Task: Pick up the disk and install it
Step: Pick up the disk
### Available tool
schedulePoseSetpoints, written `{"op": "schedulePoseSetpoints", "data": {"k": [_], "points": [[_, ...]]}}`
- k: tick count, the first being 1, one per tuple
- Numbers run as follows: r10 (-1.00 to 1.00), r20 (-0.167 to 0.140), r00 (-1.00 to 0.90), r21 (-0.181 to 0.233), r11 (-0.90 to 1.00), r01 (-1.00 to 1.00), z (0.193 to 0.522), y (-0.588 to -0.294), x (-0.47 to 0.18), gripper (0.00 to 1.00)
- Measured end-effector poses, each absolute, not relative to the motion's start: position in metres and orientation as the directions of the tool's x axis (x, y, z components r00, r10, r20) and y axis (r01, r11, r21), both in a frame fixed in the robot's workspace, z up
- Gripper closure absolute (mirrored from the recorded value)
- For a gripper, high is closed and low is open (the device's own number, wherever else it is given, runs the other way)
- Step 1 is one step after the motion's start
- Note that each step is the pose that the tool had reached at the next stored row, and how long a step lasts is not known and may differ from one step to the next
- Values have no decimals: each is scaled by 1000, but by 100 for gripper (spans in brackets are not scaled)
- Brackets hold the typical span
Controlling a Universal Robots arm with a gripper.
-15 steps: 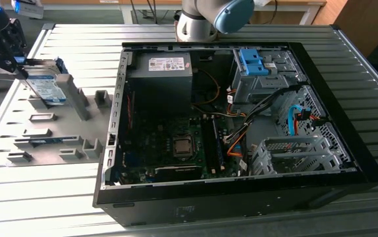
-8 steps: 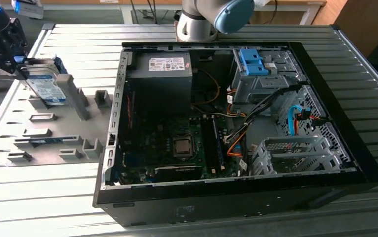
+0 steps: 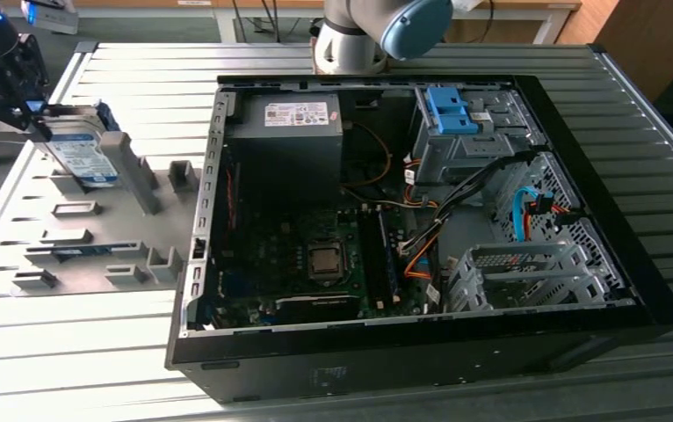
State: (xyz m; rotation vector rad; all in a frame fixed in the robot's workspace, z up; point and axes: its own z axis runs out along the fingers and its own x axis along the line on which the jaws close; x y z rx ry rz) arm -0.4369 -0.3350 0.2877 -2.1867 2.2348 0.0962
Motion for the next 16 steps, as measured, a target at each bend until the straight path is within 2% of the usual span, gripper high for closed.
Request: {"op": "schedulePoseSetpoints", "data": {"k": [1, 16], "points": [[-998, -53, -23, 34, 21, -999, 288, -335, -437, 64], [-998, -53, -23, 32, 21, -999, 288, -335, -437, 64]]}}
